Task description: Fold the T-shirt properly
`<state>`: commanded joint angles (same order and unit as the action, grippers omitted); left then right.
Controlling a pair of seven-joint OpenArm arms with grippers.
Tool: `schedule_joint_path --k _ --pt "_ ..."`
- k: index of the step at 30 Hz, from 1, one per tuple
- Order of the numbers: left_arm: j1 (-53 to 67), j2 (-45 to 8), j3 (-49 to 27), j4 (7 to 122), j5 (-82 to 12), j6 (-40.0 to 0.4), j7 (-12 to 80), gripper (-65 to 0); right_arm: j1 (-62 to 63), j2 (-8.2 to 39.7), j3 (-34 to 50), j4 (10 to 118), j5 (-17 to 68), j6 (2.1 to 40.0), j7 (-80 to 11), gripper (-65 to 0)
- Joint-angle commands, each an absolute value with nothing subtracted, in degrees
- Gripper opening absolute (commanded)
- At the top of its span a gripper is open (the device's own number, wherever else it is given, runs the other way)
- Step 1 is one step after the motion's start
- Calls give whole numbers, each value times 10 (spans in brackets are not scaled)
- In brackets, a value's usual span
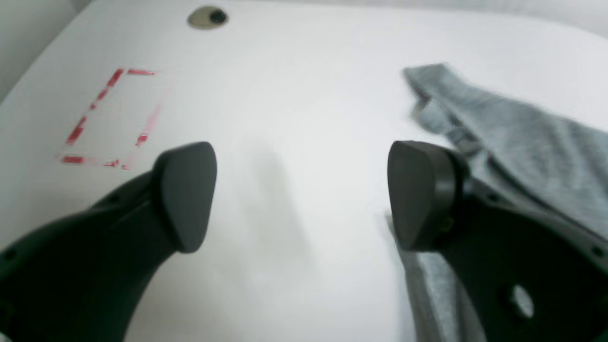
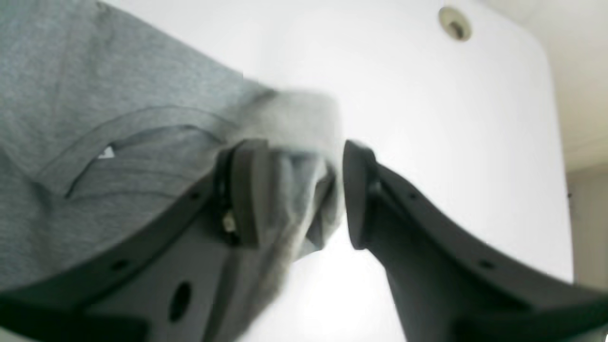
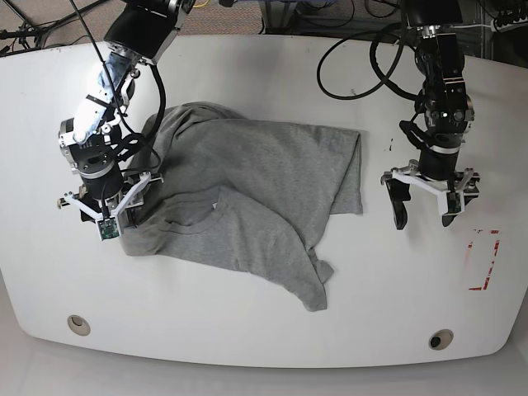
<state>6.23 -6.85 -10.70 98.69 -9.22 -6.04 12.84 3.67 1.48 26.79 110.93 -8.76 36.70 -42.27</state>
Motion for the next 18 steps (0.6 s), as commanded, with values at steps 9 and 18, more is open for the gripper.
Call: schedule_joint_path --k 9,18 --pt "91 -66 -109 1002 -81 -54 88 -120 -17 24 276 1146 -91 368 -413 -379" --pt "66 -58 -106 966 -80 -55 80 -123 -29 34 271 1159 -90 361 -416 -337"
